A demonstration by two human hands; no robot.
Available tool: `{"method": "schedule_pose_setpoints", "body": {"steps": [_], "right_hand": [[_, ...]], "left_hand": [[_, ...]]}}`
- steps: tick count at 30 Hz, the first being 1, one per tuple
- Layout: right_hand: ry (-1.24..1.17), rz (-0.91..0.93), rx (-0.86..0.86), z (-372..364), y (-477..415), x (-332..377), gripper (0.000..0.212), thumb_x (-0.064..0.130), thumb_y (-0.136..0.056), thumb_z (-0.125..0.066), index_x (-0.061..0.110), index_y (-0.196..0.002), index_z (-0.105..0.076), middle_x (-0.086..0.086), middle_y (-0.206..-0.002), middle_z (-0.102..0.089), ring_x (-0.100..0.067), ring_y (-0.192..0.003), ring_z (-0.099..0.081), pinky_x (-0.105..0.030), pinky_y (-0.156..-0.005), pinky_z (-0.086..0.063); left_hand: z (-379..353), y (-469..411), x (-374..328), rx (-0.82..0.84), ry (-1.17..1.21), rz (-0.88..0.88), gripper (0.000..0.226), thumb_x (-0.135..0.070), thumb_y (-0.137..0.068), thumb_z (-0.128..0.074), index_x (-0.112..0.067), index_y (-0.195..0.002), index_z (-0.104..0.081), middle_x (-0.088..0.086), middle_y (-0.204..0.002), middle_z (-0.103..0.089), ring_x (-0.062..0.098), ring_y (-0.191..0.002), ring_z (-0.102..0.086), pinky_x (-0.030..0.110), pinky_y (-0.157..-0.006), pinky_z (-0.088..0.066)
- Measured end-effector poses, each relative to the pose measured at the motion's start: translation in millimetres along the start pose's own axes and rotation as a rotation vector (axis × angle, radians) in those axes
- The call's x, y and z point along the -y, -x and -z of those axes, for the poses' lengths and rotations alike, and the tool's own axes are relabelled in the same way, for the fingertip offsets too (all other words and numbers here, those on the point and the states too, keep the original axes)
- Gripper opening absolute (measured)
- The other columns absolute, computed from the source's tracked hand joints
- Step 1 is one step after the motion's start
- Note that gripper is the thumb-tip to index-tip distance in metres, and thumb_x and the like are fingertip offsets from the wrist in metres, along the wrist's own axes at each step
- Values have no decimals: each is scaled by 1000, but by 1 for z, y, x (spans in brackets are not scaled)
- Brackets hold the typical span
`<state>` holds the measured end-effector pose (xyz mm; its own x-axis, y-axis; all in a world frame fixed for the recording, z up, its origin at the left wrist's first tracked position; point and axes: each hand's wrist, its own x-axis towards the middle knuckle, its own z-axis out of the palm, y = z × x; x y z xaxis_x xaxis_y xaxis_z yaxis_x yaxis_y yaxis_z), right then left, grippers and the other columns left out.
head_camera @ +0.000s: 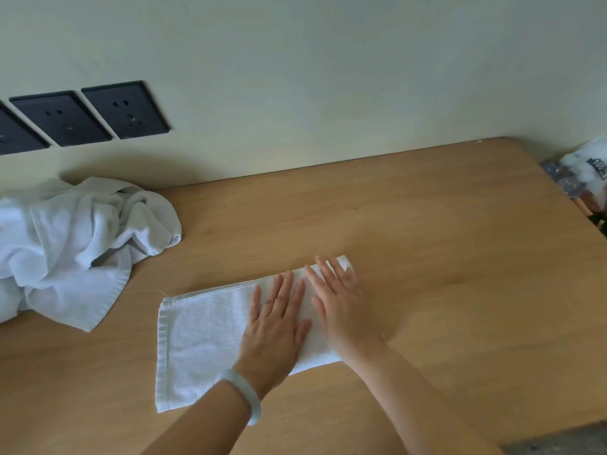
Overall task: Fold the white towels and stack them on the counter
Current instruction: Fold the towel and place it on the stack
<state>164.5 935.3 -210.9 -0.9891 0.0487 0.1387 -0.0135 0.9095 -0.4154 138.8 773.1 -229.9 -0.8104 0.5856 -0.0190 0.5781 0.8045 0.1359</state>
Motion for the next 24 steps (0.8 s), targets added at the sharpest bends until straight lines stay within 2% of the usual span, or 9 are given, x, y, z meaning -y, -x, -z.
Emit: {"method": "schedule_pose_setpoints", "body": {"steps": [2, 4, 8, 10, 12, 14, 17, 21, 24], "right_hand": [[189, 15, 108, -21, 1, -12, 55, 39, -98, -28, 18, -148, -36, -3, -158, -27, -23, -147, -21, -46, -113, -23], [264, -131, 110, -24, 7, -24, 63, 51, -98, -21, 18, -152, -28, -3, -159, -24, -24, -146, -23, -47, -114, -22], [323, -279, 64, -15, 2, -23, 76, 55, -98, -2, 8, -148, -35, -13, -152, -36, -31, -141, -34, -50, -113, -21], [325, -212, 20, -13, -5, -2, 71, 50, -100, -10, 3, -146, -36, -15, -153, -34, -31, -144, -28, -52, -115, -17], [282, 36, 55, -21, -4, 25, 62, 45, -100, -21, 10, -150, -31, -10, -158, -24, -27, -147, -19, -51, -117, -15], [280, 215, 133, -34, 0, 38, 60, 48, -101, -19, 17, -152, -29, -4, -160, -18, -25, -148, -17, -52, -116, -15], [340, 53, 132, -45, 3, 28, 64, 54, -98, -14, 21, -152, -27, -5, -160, -21, -25, -148, -17, -53, -117, -14], [369, -144, 106, -44, 4, 29, 74, 59, -97, -6, 14, -150, -31, -11, -157, -26, -31, -145, -20, -56, -115, -13], [297, -29, 33, -42, -9, 73, 77, 52, -99, -5, 2, -139, -47, -18, -149, -40, -35, -140, -32, -52, -113, -16]], "left_hand": [[0, 9, 20, 13, -30, -35, 59, -46, -102, -19, -22, -156, -18, 2, -164, -14, 19, -151, -11, 50, -117, -17], [4, 22, 47, 13, -59, 14, 58, -47, -102, -17, -25, -156, -17, -1, -164, -14, 19, -151, -13, 51, -118, -17], [17, 63, 109, 7, -73, 166, 59, -46, -102, -16, -22, -156, -17, 1, -164, -13, 20, -150, -14, 47, -119, -16], [21, 70, 115, 10, -72, 183, 59, -44, -103, -19, -19, -156, -20, 4, -163, -14, 22, -150, -15, 48, -120, -16], [21, 65, 102, 5, -48, 185, 58, -45, -103, -21, -21, -156, -21, 2, -163, -14, 22, -151, -13, 51, -119, -14], [17, 60, 89, 10, 1, 161, 58, -47, -103, -20, -25, -156, -18, -1, -164, -12, 19, -151, -9, 50, -119, -11], [15, 62, 101, 12, 1, 179, 57, -47, -103, -21, -27, -156, -17, 0, -164, -14, 17, -151, -10, 46, -119, -11], [29, 79, 134, -31, 65, 330, 56, -42, -103, -23, -20, -155, -25, 3, -162, -20, 19, -151, -11, 43, -120, -9], [39, 103, 134, -152, 314, 503, 55, -29, -101, -36, -20, -154, -25, 0, -162, -18, 19, -149, -16, 33, -120, -12]]}}
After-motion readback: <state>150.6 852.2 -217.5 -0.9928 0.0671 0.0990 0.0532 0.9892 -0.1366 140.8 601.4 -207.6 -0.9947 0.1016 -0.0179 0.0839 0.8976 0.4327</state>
